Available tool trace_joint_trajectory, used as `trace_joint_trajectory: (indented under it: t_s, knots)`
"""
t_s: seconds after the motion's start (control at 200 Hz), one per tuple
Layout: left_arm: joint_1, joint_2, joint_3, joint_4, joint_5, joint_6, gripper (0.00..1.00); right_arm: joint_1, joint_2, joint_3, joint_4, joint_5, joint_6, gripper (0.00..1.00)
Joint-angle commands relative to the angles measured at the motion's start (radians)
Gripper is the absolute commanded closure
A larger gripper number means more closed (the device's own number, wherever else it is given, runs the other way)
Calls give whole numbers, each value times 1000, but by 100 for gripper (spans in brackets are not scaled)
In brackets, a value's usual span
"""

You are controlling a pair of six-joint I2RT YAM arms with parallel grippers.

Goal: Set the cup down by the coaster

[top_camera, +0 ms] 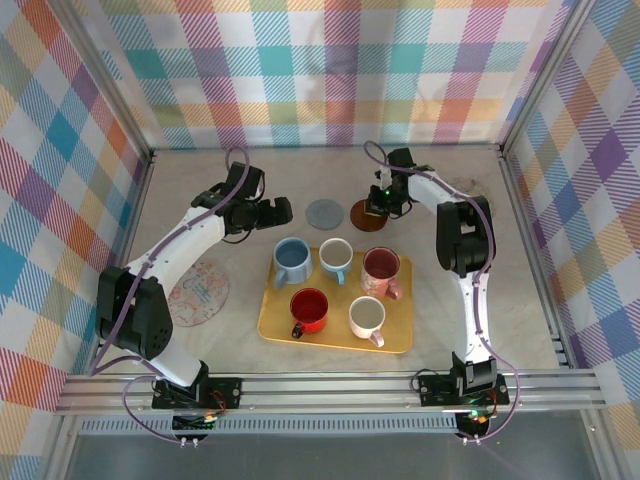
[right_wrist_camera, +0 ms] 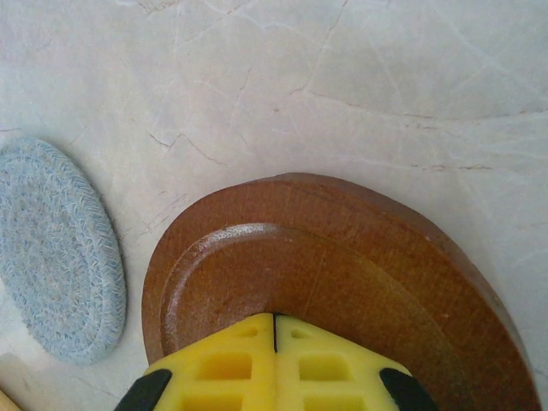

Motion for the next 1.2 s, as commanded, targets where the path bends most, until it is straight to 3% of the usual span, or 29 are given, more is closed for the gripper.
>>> trace_joint_trajectory:
  t_s: [0.0,0.225,0.475,0.93,1.195]
  knots:
    - [11,-7,6,5,-3,22,0,22,29,-1,-79,12,-4,100]
    - [11,6,18,9,2,22,0,22,9,12,-94,39,-12,98]
    - [11,5,60,0,2,31,0,23,-44,35,-99,45,-30,87]
    - [13,58,215,-50,-16,85,0,23,-255,-28,-58,39,-66,51]
    - [74,188,425,-225,-46,129,2,24,-506,-305,72,33,-35,19]
